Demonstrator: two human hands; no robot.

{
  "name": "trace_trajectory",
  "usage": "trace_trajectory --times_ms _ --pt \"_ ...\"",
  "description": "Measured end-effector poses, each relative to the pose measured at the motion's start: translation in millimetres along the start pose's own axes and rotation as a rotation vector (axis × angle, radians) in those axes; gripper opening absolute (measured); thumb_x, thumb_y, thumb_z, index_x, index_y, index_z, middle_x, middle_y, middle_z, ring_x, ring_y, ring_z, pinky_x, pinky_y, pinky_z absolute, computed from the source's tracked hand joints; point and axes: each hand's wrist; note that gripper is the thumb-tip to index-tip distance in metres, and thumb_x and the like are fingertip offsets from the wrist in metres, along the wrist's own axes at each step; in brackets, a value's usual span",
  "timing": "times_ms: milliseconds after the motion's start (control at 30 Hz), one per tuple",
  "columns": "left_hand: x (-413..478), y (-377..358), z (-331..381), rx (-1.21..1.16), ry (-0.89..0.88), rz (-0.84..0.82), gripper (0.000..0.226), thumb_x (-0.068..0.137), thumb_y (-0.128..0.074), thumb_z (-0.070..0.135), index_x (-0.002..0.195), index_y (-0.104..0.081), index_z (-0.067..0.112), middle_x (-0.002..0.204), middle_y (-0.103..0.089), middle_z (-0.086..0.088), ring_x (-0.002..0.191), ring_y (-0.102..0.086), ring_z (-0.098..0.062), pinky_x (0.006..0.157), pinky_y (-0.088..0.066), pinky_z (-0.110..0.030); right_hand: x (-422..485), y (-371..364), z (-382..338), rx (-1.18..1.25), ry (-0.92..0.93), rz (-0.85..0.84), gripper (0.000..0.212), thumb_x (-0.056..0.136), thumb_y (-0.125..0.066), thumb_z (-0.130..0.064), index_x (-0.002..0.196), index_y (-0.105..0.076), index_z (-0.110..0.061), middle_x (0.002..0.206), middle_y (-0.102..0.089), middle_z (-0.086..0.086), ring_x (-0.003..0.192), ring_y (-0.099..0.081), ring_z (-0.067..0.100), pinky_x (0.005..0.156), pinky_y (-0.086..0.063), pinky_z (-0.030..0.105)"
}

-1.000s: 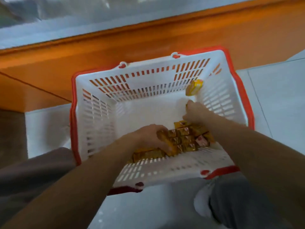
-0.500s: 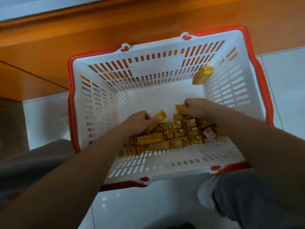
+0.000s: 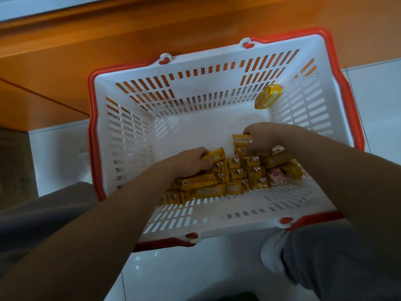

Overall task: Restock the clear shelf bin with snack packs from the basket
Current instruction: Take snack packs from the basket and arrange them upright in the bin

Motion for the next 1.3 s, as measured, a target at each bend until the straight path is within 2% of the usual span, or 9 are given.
trace_trajectory --times_ms 233,433,533,667,767,833,933,1133,1300 --pt "4.6 -9.1 5.9 0.108 -0.089 0.125 0.057 0.092 -0.069 0.053 0.135 -0.051 0.022 0.114 -0.061 0.001 0.094 -0.056 -0.017 0.071 -0.04 -0.032 -8.2 1.8 3.6 0.229 -0.015 0.203 0.053 0.087 -0.072 -0.041 0.129 -0.055 -0.014 0.102 -0.059 0.0 0.073 -0.057 0.011 0.057 -0.042 0.025" --pt "-8.6 5.1 34.7 -0.246 -0.082 0.395 0.046 0.091 -0.071 0.048 0.127 -0.056 0.022 0.104 -0.062 0.004 0.085 -0.063 -0.013 0.067 -0.053 -0.03 -33.7 15.3 -5.9 0.834 -0.024 0.406 0.012 0.088 -0.073 -0.03 0.094 -0.063 -0.027 0.074 -0.069 -0.005 0.057 -0.067 0.008 0.041 -0.046 0.019" --pt "-34.7 28.4 54.9 -0.553 -0.107 0.474 0.025 0.093 -0.072 0.043 0.106 -0.063 0.023 0.097 -0.069 0.0 0.07 -0.069 -0.009 0.049 -0.052 -0.02 -62.3 29.8 -25.8 1.217 0.015 0.435 0.014 0.085 -0.072 -0.019 0.097 -0.068 -0.026 0.075 -0.073 -0.006 0.066 -0.071 0.012 0.051 -0.055 0.028" --pt "-97.1 63.6 90.6 -0.824 -0.153 0.393 0.018 0.095 -0.073 0.032 0.106 -0.069 0.018 0.102 -0.073 -0.007 0.081 -0.072 -0.017 0.057 -0.059 -0.028 -115.1 58.0 -61.8 1.47 0.151 0.364 0.033 0.085 -0.073 -0.013 0.118 -0.068 -0.017 0.104 -0.076 0.002 0.097 -0.071 0.02 0.078 -0.058 0.041" --pt "-162.9 92.7 123.1 -0.853 -0.234 0.384 0.022 0.095 -0.072 0.026 0.11 -0.069 0.01 0.09 -0.076 -0.004 0.08 -0.073 -0.018 0.066 -0.064 -0.038 -174.2 85.1 -90.8 1.52 0.249 0.358 0.043 0.086 -0.074 -0.015 0.127 -0.063 -0.014 0.117 -0.073 0.004 0.11 -0.068 0.021 0.093 -0.056 0.046" --pt "-211.7 109.5 143.7 -0.791 -0.294 0.387 0.015 0.094 -0.073 0.026 0.1 -0.069 0.013 0.076 -0.074 0.0 0.068 -0.072 -0.014 0.059 -0.062 -0.032 -220.2 104.7 -108.4 1.482 0.309 0.366 0.05 0.08 -0.078 -0.022 0.127 -0.062 -0.015 0.119 -0.072 0.003 0.113 -0.067 0.019 0.088 -0.058 0.041" --pt "-277.3 122.8 173.1 -0.731 -0.399 0.415 0.016 0.093 -0.075 0.026 0.104 -0.07 0.017 0.091 -0.077 -0.008 0.079 -0.075 -0.025 0.064 -0.062 -0.035 -286.3 127.1 -127.9 1.408 0.409 0.377 0.052 0.068 -0.079 -0.03 0.118 -0.068 -0.02 0.112 -0.075 0.0 0.102 -0.071 0.013 0.069 -0.06 0.03" --pt "-344.8 112.1 203.4 -0.76 -0.597 0.701 0.035 0.092 -0.077 0.022 0.122 -0.061 0.014 0.102 -0.078 -0.016 0.089 -0.076 -0.04 0.075 -0.063 -0.057 -345.0 129.9 -159.8 1.468 0.568 0.442 0.05 0.069 -0.078 -0.023 0.117 -0.068 -0.013 0.109 -0.075 0.01 0.099 -0.073 0.024 0.07 -0.059 0.036" --pt "-340.3 110.1 196.1 -0.865 -0.652 0.715 0.041 0.083 -0.083 0.012 0.12 -0.066 0.01 0.102 -0.08 -0.012 0.089 -0.078 -0.032 0.07 -0.064 -0.041 -338.1 131.9 -182.2 1.488 0.609 0.549 0.027 0.085 -0.072 -0.02 0.111 -0.07 -0.014 0.105 -0.076 0.007 0.088 -0.075 0.021 0.064 -0.058 0.03"
Point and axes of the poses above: each hand's wrist, its own x-axis towards the middle knuckle, its own y-axis out of the back of the hand, z = x × y
